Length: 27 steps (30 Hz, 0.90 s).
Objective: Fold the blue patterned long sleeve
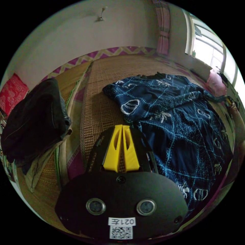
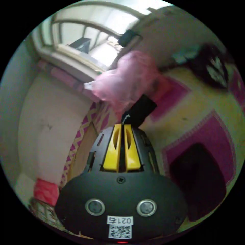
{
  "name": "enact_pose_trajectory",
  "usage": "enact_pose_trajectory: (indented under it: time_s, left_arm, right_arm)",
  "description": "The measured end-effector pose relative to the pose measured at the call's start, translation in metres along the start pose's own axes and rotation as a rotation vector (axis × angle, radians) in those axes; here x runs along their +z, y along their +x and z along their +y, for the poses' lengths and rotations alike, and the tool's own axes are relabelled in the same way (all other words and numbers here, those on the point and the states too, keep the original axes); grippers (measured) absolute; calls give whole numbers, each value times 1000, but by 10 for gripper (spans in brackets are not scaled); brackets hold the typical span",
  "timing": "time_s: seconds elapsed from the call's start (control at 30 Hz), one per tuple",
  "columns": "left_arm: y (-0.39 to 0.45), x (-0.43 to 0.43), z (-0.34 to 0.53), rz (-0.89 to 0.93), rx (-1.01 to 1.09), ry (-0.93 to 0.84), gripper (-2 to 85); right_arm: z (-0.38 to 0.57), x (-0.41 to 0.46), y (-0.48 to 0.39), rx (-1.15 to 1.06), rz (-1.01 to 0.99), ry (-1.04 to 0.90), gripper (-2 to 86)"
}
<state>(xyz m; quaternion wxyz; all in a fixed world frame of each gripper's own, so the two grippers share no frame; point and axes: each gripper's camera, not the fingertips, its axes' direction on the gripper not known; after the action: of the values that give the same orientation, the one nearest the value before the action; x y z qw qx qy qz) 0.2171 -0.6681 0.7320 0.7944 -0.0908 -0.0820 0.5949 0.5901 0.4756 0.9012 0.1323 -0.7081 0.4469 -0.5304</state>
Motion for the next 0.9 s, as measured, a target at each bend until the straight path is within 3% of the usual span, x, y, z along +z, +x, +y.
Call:
enact_pose_trajectory:
  time_s: [0.2, 0.37, 0.5, 0.67, 0.77, 0.9]
  left_arm:
    - [2, -3, 0, 10, -1, 2, -10]
    - [3, -7, 1, 17, -6, 7, -10]
    - [-2, -9, 3, 50, -33, 10, -10]
    - [-1, -13, 5, 64, -39, 11, -10]
    - [0, -16, 6, 72, -41, 9, -10]
    - [2, -18, 8, 77, -44, 4, -10]
  right_arm:
    - [112, -25, -196, -604, -111, 1, 4]
    - [315, -20, -339, -1108, -154, -96, 3]
    - [473, 18, -368, -1365, -182, -276, 1]
    - [705, 102, -337, -1768, -25, -495, -1]
    - [767, 116, -317, -1868, 69, -416, -2]
    - [781, 99, -319, -1820, 10, -352, -2]
